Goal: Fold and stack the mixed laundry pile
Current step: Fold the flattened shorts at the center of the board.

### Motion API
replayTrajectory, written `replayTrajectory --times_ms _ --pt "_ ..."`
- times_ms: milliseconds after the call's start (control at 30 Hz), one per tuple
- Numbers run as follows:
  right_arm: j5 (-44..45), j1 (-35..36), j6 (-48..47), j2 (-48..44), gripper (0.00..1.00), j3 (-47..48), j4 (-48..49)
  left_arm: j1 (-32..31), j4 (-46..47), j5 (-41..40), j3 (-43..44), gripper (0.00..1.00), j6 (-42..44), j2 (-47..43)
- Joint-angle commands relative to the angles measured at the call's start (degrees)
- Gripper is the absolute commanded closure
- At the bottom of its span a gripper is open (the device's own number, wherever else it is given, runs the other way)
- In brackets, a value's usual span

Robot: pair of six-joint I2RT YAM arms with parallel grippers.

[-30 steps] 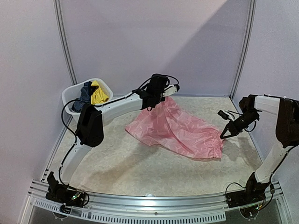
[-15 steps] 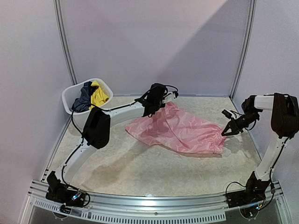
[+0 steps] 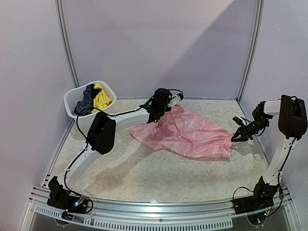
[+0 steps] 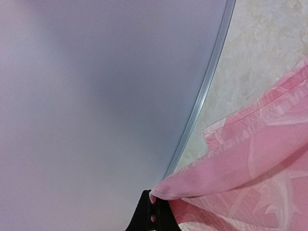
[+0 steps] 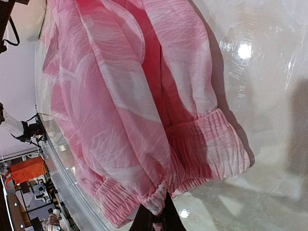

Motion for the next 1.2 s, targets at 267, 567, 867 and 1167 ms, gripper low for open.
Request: replayTrajectory --times_ms 267,567,867,1167 --pt "-0.85 -2.84 0.35 5.96 1.00 4.16 -0.62 2.94 2.50 0.66 0.82 0.97 -4.34 2.63" --pt "-1.93 -2.93 -1.10 9.33 0.89 6.38 -2.33 3.32 1.06 2.90 0.46 0.60 -5.64 2.91" --pt "4.64 -3.75 1.00 4.77 0.53 7.15 1.01 1.49 6.94 -5.16 -0.62 0.29 2.81 -1.72" --pt "11.65 -6.05 5.55 -9.48 0.44 5.08 6.42 -5.36 -5.41 -12.27 -16.32 0.12 -12.73 -24.48"
